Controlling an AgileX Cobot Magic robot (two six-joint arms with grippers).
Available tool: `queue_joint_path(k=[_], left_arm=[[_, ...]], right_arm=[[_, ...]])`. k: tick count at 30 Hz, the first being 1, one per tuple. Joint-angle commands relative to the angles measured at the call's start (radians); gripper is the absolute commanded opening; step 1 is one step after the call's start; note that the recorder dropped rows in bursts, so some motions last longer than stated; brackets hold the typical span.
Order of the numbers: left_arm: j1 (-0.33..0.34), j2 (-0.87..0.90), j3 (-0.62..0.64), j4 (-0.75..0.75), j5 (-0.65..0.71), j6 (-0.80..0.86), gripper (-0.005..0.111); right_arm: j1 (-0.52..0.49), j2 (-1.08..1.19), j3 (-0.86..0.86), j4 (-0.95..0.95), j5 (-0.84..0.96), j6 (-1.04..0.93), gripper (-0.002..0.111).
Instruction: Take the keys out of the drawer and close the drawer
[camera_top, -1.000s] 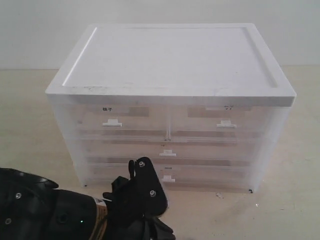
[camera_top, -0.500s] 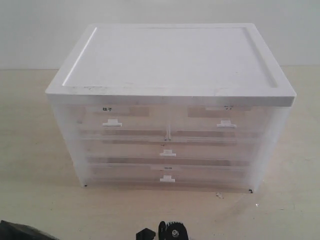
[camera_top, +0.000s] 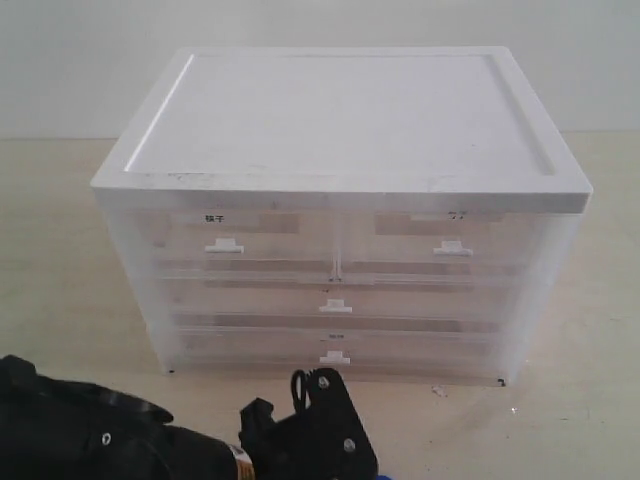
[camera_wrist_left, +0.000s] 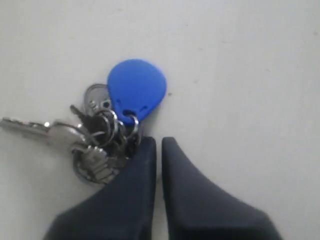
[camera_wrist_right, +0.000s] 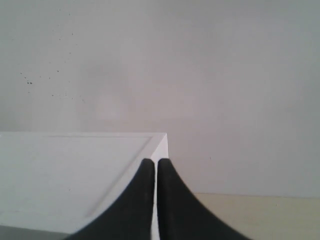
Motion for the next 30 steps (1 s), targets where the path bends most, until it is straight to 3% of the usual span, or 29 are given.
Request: queue_joint_path(k=[1, 5, 19, 30], left_arm=[[0.068, 0.002, -0.003, -0.009, 0.004, -0.008, 0.004], [0.112, 0.002, -0.016, -0.006, -0.067, 0.023, 0.004], [0.151, 0.056, -0.109, 0.005, -0.014, 0.033, 0.004], [0.042, -0.114, -0.003, 0.035, 0.021, 0.024, 0.004]], right_arm=[[0.0, 0.002, -0.001, -0.006, -0.001, 0.002, 0.0], [0.0, 0.002, -0.001, -0.006, -0.001, 0.002, 0.0], [0.0, 0.002, -0.001, -0.011, 0.01, 0.005, 0.0], [0.0, 0.002, -0.001, -0.011, 0.01, 0.005, 0.0]])
